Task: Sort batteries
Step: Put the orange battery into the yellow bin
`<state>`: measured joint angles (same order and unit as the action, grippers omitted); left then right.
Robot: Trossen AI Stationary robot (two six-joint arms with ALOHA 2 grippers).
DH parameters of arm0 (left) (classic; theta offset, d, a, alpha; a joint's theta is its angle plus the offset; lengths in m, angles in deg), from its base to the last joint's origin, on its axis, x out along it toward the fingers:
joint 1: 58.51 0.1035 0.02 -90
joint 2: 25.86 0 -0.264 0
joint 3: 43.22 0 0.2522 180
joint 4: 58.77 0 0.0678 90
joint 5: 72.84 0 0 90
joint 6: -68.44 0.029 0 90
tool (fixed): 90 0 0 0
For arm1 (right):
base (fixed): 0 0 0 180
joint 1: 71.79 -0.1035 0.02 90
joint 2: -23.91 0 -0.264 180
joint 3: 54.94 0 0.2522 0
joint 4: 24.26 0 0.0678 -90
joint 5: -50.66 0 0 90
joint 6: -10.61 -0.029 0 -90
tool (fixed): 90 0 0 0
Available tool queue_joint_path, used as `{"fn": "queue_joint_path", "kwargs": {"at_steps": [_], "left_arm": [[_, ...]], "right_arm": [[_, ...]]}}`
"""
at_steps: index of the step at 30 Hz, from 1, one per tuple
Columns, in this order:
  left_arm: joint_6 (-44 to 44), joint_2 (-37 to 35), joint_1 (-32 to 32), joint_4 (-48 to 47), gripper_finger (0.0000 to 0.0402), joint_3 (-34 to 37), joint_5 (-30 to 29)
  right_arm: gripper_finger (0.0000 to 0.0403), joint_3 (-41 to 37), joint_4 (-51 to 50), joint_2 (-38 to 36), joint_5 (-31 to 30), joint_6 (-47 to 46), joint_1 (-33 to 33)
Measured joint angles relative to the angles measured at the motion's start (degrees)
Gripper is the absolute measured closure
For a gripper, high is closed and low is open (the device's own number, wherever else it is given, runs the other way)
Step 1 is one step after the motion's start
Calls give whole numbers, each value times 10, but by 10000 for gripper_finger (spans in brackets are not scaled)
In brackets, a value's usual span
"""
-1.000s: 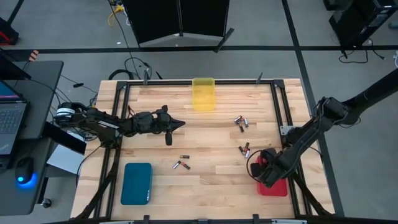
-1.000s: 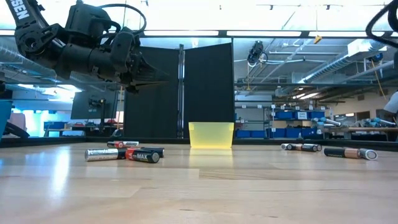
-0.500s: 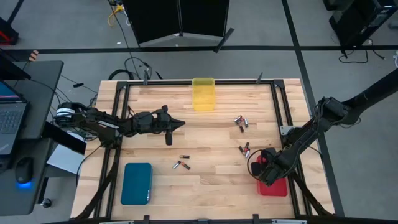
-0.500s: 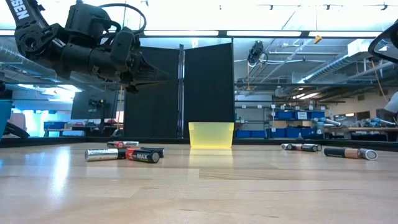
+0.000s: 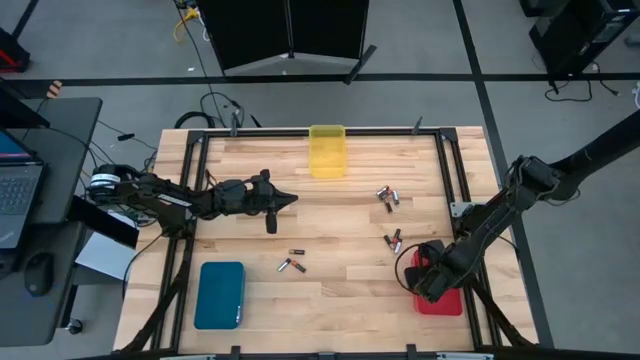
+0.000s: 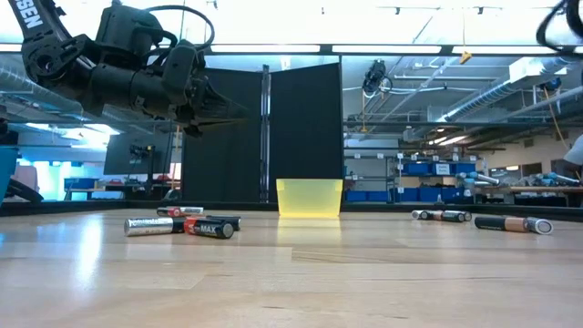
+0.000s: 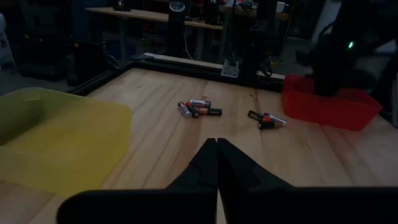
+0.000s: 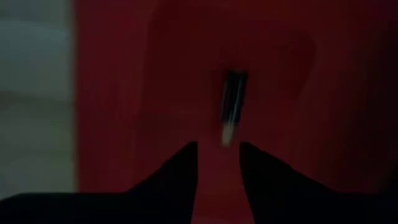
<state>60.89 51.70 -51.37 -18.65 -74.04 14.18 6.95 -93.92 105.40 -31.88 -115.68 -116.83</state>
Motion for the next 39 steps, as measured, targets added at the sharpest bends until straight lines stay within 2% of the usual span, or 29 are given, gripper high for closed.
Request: {"fn": "queue_joint_path", "kwargs": {"at_steps": [9, 12, 14, 18, 22, 24, 26, 31, 34, 39], "left_arm": [[1, 0, 0, -37, 396, -12, 22], [17, 0, 0, -98, 396, -34, 44], [32, 0, 0, -155, 396, -53, 56], [66, 0, -1, -291, 396, -92, 56], [94, 0, -1, -444, 396, -136, 56], [109, 0, -1, -533, 396, -163, 55], [119, 0, -1, -612, 396, -192, 49], [121, 0, -1, -738, 396, -246, 36], [134, 0, -1, -806, 396, -271, 24], [130, 0, -1, -869, 396, -288, -1]], "right_arm": [[273, 176, -236, -1, -7, 108, 18], [275, 216, -298, -2, -46, 167, 44], [283, 223, -300, -10, -85, 220, 69], [316, 207, -241, -33, -167, 371, 132], [367, 169, -141, -46, -203, 545, 213], [390, 142, -71, -47, -203, 638, 256], [393, 110, 19, -47, -194, 726, 296], [376, 22, 226, -47, -102, 872, 383], [383, -6, 244, -47, -78, 907, 423], [383, -12, 186, -47, -94, 970, 488]]}}
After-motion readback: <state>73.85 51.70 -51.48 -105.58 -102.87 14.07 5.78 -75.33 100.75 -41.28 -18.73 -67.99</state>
